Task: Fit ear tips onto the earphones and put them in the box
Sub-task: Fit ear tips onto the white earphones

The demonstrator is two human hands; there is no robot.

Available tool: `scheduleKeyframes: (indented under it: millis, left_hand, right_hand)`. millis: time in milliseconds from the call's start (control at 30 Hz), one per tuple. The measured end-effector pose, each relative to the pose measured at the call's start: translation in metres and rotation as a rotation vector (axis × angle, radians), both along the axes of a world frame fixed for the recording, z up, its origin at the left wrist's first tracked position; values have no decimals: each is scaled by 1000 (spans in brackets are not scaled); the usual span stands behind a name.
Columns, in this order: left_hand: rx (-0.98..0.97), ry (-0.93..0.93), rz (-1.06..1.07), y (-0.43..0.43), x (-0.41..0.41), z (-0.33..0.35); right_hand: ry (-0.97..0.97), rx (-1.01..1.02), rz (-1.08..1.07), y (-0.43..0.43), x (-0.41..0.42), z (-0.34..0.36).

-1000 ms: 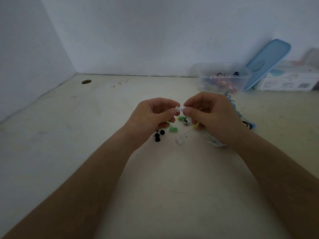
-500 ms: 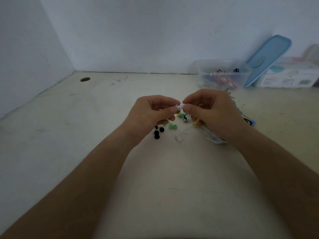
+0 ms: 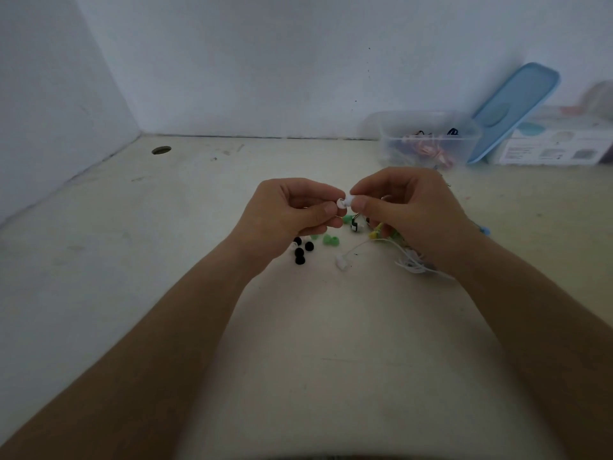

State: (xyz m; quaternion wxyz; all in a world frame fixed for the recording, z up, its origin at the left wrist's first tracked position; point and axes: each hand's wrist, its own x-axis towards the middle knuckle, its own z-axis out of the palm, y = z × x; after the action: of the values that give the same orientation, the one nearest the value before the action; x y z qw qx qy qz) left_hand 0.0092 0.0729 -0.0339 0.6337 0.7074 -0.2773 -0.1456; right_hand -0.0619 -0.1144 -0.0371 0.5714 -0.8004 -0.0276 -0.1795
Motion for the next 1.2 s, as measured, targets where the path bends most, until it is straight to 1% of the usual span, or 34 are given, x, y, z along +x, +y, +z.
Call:
scheduleKeyframes:
  millis: [267, 533, 867, 1067, 1200]
  left_hand:
    - [21, -11, -36, 1, 0, 1]
    - [32, -4, -50, 1, -1, 1]
    - [-9, 19, -48, -1, -2, -1]
    - [-31, 48, -30, -2, -1, -2]
    - [-57, 83, -47, -2, -1, -2]
  right_hand:
    - [46, 31, 69, -2, -2, 1]
    - [43, -22, 99, -4, -4, 4]
    - [-12, -79, 98, -3, -2, 3]
    - [-27, -50, 75, 0, -2, 2]
    - [35, 39, 85, -2, -2, 1]
